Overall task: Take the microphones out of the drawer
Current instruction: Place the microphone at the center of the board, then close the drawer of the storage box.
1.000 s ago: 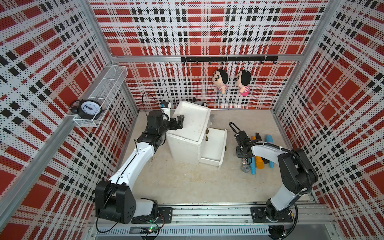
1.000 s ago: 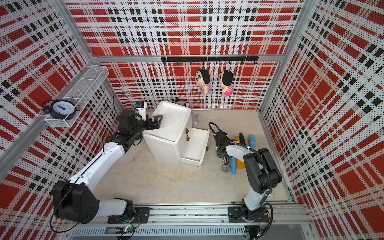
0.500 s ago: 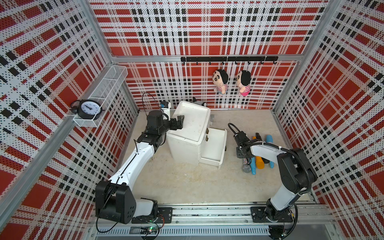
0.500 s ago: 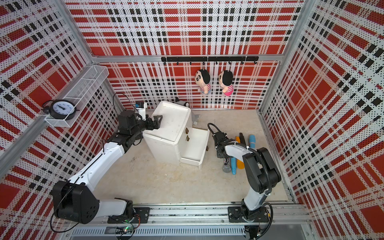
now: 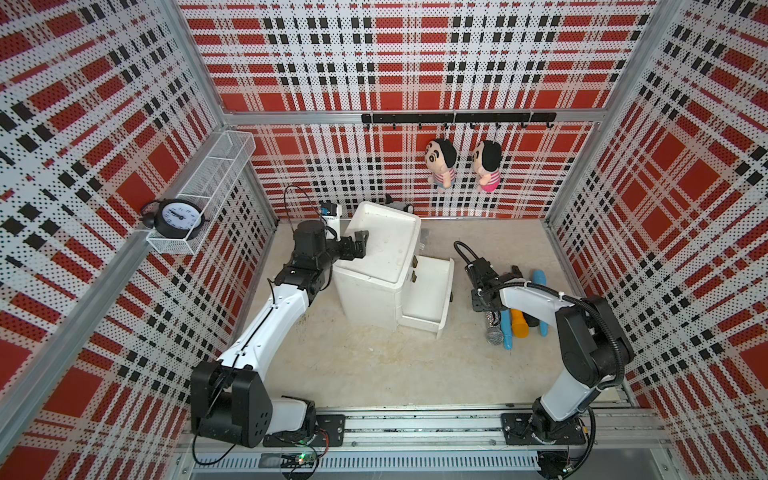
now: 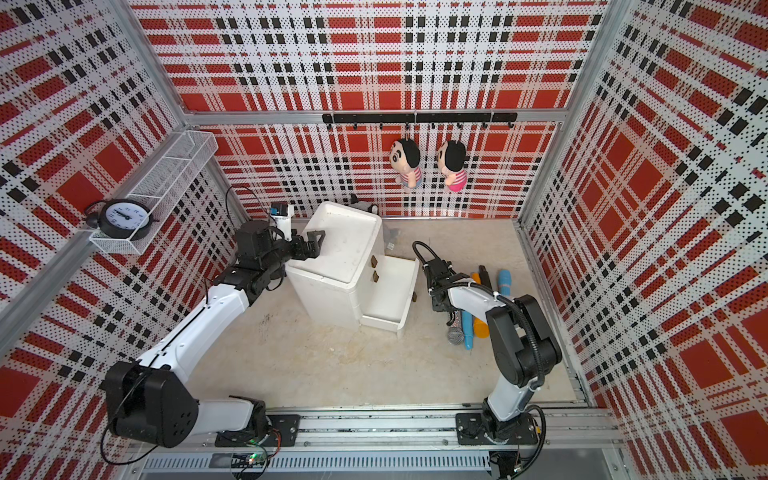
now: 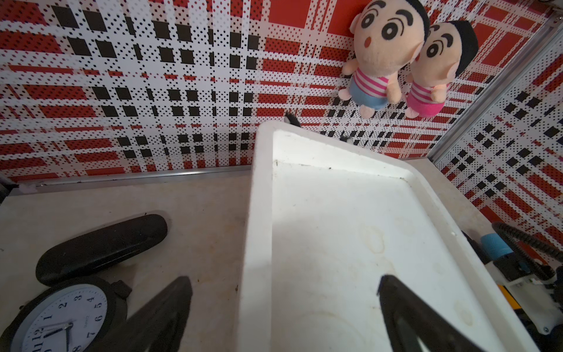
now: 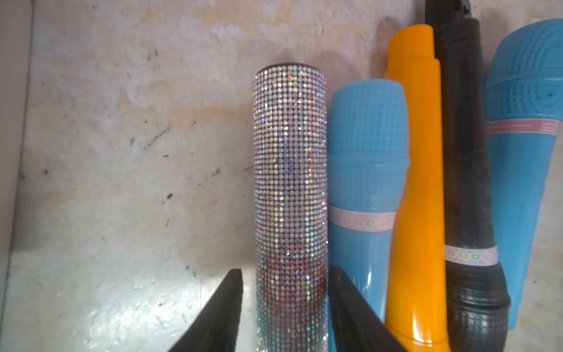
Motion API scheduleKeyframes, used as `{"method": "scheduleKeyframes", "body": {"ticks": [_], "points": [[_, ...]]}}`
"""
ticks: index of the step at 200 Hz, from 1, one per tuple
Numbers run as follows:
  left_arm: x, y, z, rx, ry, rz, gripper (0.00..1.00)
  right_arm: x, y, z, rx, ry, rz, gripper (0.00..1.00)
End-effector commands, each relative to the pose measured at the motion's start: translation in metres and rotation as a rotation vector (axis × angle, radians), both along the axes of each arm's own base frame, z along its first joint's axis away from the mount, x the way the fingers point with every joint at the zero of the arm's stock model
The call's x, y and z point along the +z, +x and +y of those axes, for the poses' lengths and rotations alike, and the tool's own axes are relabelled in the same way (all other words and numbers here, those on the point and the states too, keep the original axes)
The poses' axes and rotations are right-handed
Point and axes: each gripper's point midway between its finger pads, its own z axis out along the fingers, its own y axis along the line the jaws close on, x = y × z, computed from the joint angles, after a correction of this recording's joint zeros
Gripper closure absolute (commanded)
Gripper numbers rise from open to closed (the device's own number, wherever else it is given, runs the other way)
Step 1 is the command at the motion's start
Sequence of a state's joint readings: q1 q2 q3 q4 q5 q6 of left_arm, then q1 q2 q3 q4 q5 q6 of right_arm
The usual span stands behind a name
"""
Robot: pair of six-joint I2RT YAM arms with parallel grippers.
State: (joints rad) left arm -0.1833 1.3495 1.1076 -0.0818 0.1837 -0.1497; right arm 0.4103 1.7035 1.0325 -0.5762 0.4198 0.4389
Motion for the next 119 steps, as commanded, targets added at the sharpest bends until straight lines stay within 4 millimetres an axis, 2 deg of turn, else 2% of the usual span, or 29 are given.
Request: {"method": "scheduleKeyframes", "body": {"ticks": [1, 24, 58, 91, 119], "points": [[-0.019, 0.001, -0.001, -0.011, 0.001, 0.059, 0.02, 0.004, 0.001, -0.001, 0.001, -0.026, -0.002, 0.5], [-0.019, 0.001, 0.0, -0.01, 0.001, 0.059, 0.02, 0.004, 0.002, 0.0, 0.001, -0.023, -0.003, 0.5], [-0.019, 0.001, -0.001, -0.012, 0.0, 0.059, 0.02, 0.016, 0.005, 0.0, 0.002, -0.029, -0.031, 0.48], [-0.018, 0.001, 0.0, -0.009, 0.0, 0.057, 0.02, 0.026, 0.007, 0.004, 0.017, -0.013, -0.053, 0.26], [-0.02, 0.0, 0.001, -0.008, 0.001, 0.06, 0.02, 0.033, 0.009, 0.01, 0.031, 0.005, -0.071, 0.18]]}}
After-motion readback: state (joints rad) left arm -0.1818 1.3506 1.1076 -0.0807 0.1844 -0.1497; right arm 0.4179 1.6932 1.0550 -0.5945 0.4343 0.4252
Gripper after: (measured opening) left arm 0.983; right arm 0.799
